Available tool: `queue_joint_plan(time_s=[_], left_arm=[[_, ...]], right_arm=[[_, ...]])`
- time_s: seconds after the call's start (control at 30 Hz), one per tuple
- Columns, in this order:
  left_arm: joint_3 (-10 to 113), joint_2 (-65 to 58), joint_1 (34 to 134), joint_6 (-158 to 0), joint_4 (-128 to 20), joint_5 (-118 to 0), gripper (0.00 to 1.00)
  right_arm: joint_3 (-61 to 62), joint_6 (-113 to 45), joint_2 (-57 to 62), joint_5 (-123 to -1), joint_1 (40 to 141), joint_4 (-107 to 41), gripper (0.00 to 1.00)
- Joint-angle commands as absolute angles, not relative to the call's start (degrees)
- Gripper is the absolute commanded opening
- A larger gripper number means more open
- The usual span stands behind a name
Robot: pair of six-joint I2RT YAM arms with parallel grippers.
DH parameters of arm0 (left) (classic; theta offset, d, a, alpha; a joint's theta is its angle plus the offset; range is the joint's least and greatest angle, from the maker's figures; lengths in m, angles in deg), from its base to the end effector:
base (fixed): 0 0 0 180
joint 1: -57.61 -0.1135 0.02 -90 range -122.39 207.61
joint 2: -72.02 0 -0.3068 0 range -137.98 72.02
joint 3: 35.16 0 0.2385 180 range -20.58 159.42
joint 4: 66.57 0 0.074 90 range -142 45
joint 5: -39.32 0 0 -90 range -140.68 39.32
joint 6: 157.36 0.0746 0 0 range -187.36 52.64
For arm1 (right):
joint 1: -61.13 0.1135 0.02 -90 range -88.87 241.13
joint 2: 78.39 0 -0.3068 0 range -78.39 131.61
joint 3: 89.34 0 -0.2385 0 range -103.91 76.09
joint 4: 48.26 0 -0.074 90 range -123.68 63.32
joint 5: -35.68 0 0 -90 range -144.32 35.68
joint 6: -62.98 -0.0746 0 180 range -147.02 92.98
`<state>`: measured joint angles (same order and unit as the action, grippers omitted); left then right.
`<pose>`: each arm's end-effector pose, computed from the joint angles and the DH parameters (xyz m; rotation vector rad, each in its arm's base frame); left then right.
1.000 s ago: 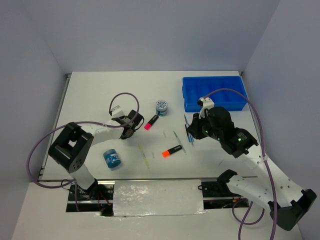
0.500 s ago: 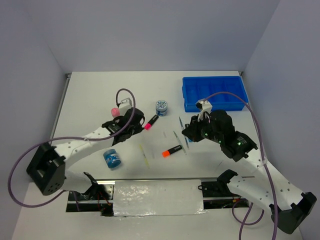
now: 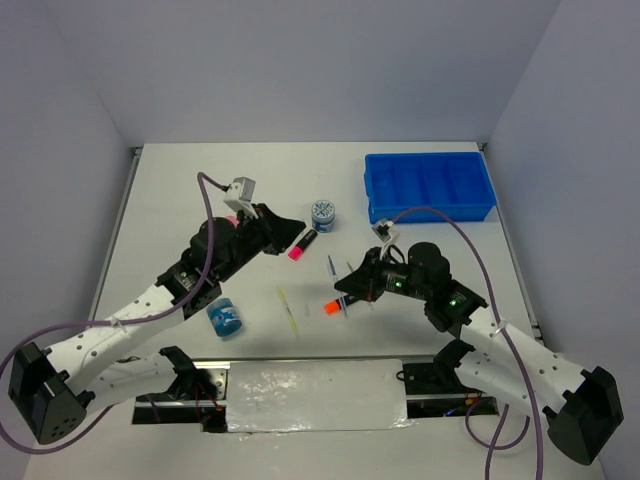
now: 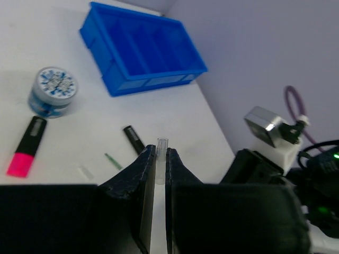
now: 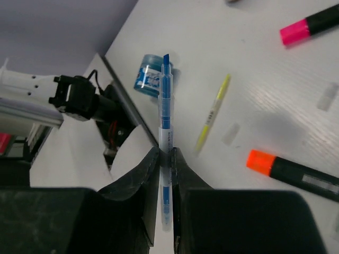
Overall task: Sort the stationery into containers
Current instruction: Close the pen cap on the pen.
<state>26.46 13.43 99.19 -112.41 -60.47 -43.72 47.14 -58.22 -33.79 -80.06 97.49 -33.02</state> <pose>0.1901 -0.1566 0.3800 -0.1520 1.7258 -1.0481 0.1221 0.1301 0.2847 -0.4290 1.9687 1.2044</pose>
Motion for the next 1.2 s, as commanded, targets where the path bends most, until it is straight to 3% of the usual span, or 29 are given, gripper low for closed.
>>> queue_joint_plan(time_s=[0.0,0.47,1.17], left_arm=[[22.1,17.1,99.4,-112.1,-77.7,-52.9,0.00],[14.7,19.5,99.5,-118.2,-91.7,-53.7,0.02],[12.3,19.1,99.5,-121.1,-92.8,-53.3,0.03]], right_arm=[[47.4,-63.2,-33.9,-83.7,101.5,-48.5,0.00],[45.3,-63.7,-32.9,-75.4,108.6,-53.9,0.00],[40.5,-63.0,-27.9,-74.1,109.2,-52.6,0.00]])
